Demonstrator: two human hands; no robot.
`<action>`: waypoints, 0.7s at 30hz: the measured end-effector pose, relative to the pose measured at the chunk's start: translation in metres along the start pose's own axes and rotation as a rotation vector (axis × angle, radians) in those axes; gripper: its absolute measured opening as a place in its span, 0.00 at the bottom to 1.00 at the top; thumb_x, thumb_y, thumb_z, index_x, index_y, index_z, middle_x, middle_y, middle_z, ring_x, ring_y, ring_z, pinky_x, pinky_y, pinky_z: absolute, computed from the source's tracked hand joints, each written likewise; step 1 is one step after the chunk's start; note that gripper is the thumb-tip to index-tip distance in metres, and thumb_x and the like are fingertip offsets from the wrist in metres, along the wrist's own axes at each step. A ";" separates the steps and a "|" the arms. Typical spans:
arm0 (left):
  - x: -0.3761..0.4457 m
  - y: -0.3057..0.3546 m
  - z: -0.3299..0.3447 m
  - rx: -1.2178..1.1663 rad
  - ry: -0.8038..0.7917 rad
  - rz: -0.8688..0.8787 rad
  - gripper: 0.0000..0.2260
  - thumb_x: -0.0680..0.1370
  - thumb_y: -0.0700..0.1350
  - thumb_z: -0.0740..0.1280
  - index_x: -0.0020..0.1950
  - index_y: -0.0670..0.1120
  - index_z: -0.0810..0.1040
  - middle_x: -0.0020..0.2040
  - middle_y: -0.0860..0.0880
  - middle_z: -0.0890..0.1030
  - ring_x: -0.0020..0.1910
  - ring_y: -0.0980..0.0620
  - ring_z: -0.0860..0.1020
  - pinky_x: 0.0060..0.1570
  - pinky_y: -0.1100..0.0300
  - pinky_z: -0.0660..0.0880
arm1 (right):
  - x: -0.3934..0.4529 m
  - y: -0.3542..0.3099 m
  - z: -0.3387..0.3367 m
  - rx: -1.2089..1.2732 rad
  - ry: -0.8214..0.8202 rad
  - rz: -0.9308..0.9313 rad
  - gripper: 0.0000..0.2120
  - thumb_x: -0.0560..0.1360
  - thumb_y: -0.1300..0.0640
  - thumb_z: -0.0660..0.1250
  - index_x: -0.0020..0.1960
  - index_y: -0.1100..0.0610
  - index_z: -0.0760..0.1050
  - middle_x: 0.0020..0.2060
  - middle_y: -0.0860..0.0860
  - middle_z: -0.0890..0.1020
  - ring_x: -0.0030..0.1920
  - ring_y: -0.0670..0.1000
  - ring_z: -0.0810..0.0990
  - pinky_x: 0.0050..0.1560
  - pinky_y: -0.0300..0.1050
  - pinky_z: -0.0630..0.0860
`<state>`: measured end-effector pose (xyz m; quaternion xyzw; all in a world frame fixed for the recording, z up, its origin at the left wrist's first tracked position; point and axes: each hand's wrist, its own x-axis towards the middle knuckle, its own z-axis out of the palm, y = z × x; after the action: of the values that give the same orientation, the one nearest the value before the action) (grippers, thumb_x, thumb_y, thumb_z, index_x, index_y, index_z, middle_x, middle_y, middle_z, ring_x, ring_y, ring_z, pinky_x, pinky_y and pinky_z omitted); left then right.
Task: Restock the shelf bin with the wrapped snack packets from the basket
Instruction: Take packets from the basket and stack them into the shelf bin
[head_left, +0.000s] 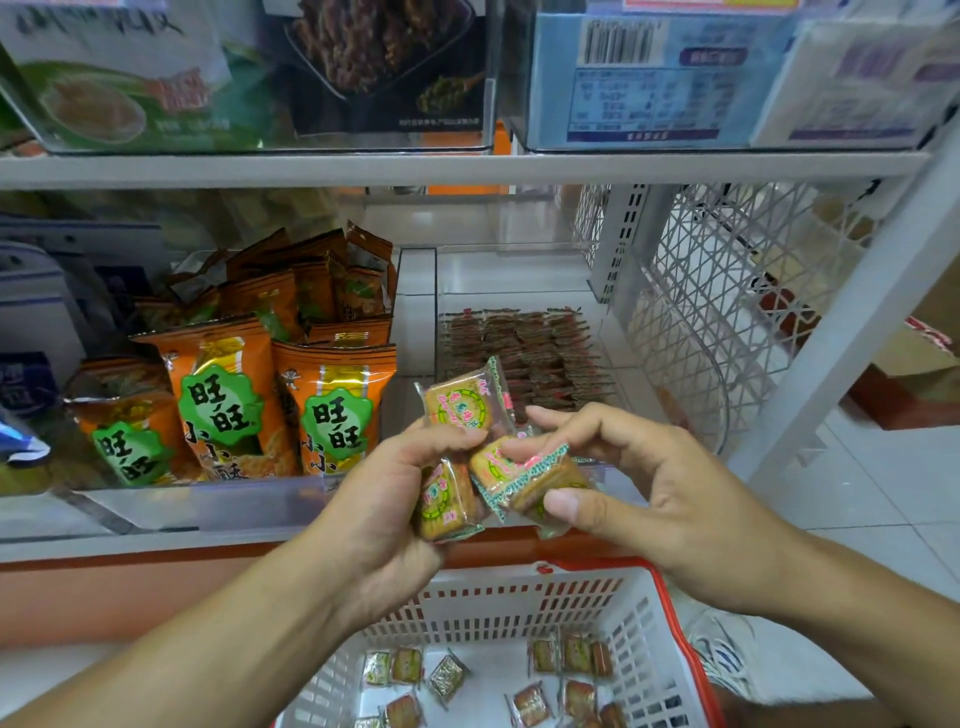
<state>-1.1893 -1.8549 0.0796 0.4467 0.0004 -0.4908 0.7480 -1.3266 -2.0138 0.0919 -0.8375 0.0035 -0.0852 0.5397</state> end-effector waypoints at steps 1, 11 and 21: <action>-0.001 0.000 0.000 -0.003 0.008 0.008 0.24 0.72 0.37 0.69 0.69 0.37 0.76 0.63 0.35 0.82 0.50 0.41 0.83 0.57 0.47 0.78 | 0.001 0.001 0.002 0.026 0.006 0.000 0.09 0.75 0.55 0.71 0.53 0.55 0.77 0.60 0.41 0.83 0.74 0.39 0.67 0.74 0.51 0.62; 0.006 -0.006 -0.005 -0.056 0.062 0.191 0.18 0.67 0.37 0.70 0.56 0.42 0.82 0.50 0.41 0.87 0.43 0.45 0.87 0.35 0.54 0.84 | 0.003 -0.002 0.042 0.798 0.411 0.518 0.16 0.62 0.52 0.77 0.49 0.55 0.85 0.49 0.53 0.87 0.44 0.48 0.82 0.45 0.46 0.77; 0.002 -0.018 0.000 0.149 0.120 0.362 0.10 0.75 0.34 0.69 0.54 0.43 0.83 0.49 0.38 0.86 0.44 0.43 0.85 0.40 0.51 0.84 | 0.008 -0.006 0.064 0.915 0.533 0.634 0.12 0.79 0.55 0.66 0.59 0.57 0.82 0.54 0.55 0.86 0.57 0.56 0.83 0.43 0.49 0.80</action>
<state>-1.2015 -1.8581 0.0665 0.5221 -0.0718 -0.3194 0.7875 -1.3099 -1.9542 0.0727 -0.4291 0.3499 -0.1197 0.8241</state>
